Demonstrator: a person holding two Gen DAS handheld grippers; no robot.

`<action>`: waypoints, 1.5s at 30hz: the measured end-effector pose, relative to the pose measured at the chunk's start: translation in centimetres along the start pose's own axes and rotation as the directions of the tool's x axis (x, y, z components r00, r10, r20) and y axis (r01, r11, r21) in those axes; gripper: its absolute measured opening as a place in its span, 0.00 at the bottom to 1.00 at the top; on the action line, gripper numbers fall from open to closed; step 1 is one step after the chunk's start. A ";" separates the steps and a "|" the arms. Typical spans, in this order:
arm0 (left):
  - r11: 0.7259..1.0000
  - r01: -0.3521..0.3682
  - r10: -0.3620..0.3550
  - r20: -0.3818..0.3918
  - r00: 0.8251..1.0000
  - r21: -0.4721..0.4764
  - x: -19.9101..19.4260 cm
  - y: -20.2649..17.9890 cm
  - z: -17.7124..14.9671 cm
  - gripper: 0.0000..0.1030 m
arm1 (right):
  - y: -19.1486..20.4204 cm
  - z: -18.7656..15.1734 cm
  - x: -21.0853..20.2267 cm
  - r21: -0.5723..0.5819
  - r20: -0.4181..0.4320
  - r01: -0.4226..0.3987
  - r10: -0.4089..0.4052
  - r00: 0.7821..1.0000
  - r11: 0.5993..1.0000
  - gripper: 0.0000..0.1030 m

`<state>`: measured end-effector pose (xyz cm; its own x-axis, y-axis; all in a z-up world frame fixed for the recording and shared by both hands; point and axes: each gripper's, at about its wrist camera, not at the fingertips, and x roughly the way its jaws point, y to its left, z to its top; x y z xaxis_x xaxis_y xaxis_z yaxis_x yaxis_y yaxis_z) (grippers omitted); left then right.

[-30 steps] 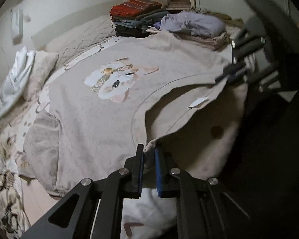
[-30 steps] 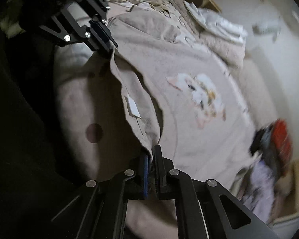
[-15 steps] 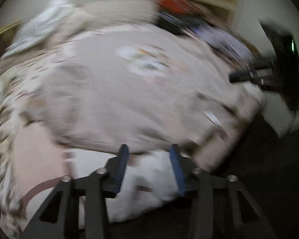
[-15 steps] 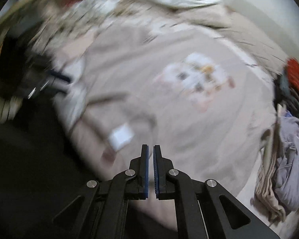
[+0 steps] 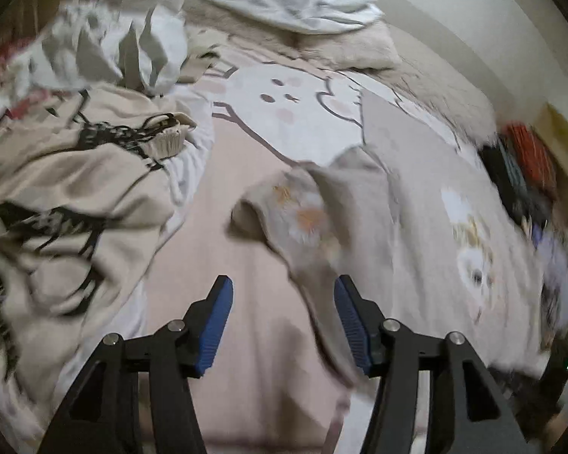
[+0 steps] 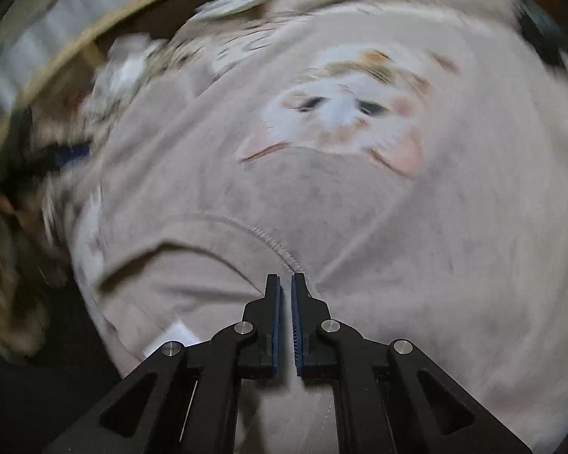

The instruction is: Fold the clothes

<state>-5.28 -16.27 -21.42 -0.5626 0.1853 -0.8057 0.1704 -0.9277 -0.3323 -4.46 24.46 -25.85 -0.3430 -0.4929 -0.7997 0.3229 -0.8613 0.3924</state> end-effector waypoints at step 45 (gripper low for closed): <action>0.841 0.506 -0.511 -0.029 0.859 0.189 -4.5 -15.3 2.6 0.04 | 1.5 -0.2 -0.1 -0.106 0.054 0.121 -0.116 0.992 0.987 0.05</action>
<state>-7.48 -3.72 -11.42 -0.5467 0.6424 -0.5371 -0.2944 -0.7480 -0.5949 -3.71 23.24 -25.26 -0.4254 -0.3961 -0.8138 0.3709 -0.8965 0.2424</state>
